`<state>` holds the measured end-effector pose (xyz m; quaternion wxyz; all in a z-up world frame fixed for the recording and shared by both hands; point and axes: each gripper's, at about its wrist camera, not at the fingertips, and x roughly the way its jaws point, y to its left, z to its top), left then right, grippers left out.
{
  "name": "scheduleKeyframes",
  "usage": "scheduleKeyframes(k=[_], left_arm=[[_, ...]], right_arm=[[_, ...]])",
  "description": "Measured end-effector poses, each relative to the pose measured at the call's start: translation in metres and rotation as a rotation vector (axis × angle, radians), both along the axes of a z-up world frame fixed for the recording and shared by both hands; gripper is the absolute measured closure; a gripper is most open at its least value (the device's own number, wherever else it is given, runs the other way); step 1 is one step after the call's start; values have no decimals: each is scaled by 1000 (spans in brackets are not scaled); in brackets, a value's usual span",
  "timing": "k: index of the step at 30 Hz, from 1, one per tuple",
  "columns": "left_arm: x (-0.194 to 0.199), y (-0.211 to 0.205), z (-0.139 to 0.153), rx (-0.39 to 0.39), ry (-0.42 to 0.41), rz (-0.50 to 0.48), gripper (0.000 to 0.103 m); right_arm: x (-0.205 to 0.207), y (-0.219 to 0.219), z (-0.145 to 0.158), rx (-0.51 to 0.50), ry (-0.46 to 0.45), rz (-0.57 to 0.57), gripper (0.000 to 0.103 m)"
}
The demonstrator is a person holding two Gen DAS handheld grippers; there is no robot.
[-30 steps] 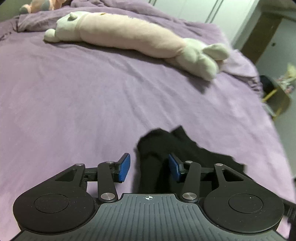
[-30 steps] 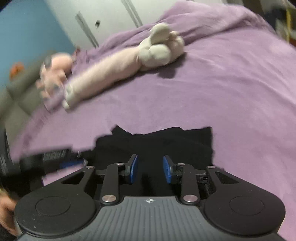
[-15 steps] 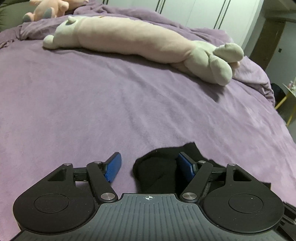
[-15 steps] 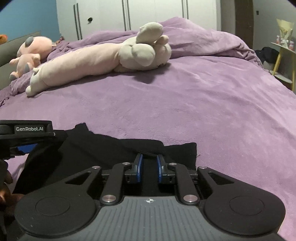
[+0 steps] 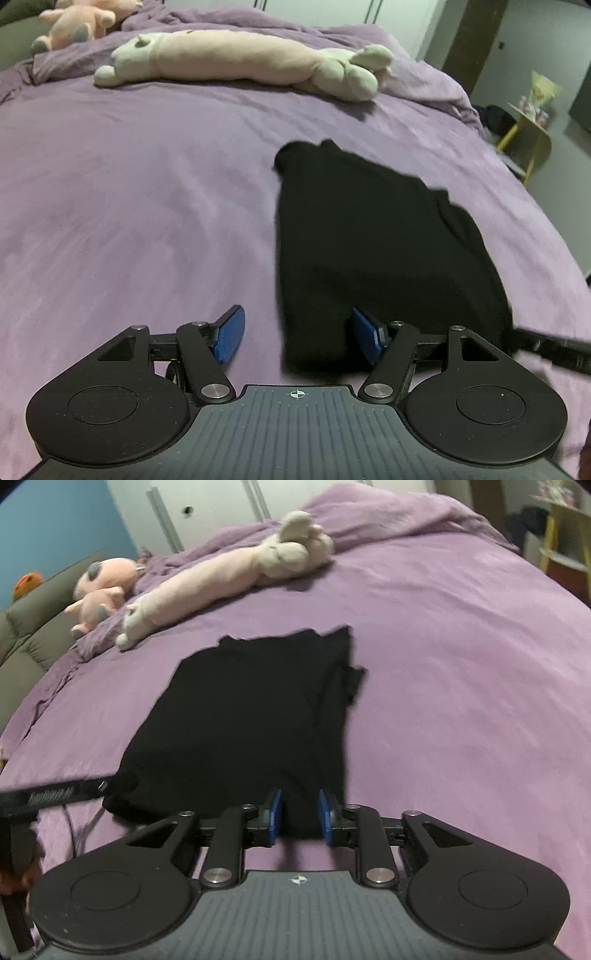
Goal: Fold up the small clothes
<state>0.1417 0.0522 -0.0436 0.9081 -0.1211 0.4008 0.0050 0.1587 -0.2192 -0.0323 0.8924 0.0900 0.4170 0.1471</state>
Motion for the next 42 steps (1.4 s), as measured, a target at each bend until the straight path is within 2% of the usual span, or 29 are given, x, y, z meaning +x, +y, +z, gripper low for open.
scheduleKeyframes(k=[1,2,7,9,10,11,12,15,16,18,22,26,29,31,34,42], left_arm=[[-6,-1,1,-4,-6,-14,33],[-10,-2,1,-6,-4,-29,33],[-3,-9,-6,62,37,-21,33],[1,-12,-10,77,57,-17,32],[0,-13,-9,75,56,-10,33],[1,-13,-7,72,52,-4,33],[3,-13,-7,69,52,-3,33],[9,-10,-8,84,65,18,31],[10,-8,-8,72,67,21,31],[9,-7,-9,61,72,25,31],[5,-6,-7,70,89,30,31],[-2,-1,-3,70,132,60,32],[-12,-5,3,129,171,63,32],[-19,-10,10,154,166,48,29],[-28,-16,21,161,145,39,25],[-32,-24,41,189,152,55,21]], right_arm=[[-2,-5,0,7,16,-21,61],[-1,-9,-1,28,31,-41,60],[16,-25,-17,266,136,-108,57],[23,-27,-25,327,144,-129,58],[25,-27,-26,336,141,-137,74],[26,-26,-26,332,132,-128,96],[28,-25,-25,333,135,-118,96],[25,-40,-24,495,131,-128,96],[24,-42,-23,465,126,-138,96],[26,-31,-23,266,131,-117,96],[26,-13,-15,88,106,-68,96],[23,0,-6,-91,102,-75,78],[14,9,4,-253,111,-107,63],[6,16,11,-358,118,-128,58],[-10,20,26,-309,104,-104,37],[-28,46,51,-292,73,-52,24]])
